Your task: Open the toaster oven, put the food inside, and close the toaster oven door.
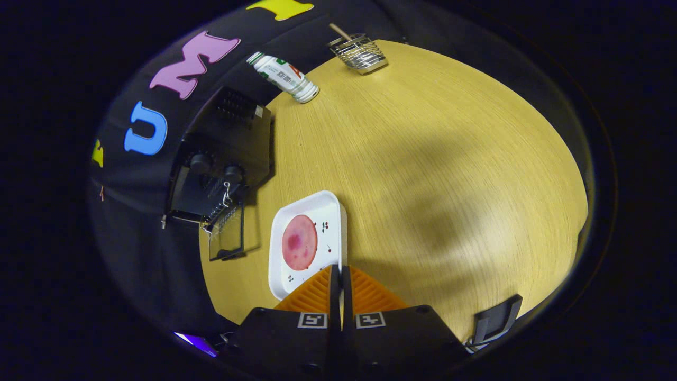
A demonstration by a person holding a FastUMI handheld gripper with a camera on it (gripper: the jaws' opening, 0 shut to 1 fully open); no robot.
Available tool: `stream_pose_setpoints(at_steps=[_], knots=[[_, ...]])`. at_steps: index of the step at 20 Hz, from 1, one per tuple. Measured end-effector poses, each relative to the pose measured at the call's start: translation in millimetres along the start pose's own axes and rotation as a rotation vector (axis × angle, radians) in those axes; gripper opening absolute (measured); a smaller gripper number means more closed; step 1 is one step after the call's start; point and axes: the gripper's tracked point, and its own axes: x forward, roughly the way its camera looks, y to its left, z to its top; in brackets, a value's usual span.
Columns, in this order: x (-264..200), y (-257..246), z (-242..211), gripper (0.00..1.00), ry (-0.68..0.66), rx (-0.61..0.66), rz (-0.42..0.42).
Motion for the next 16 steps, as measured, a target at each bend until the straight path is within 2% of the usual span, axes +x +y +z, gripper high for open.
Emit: stream_pose_setpoints(at_steps=[8, 16], knots=[[-39.1, 12.8, -0.8, 0.05, -0.073, 0.139, 0.102], [-74.0, 58.6, -4.6, 0.05, -0.099, 0.248, 0.263]])
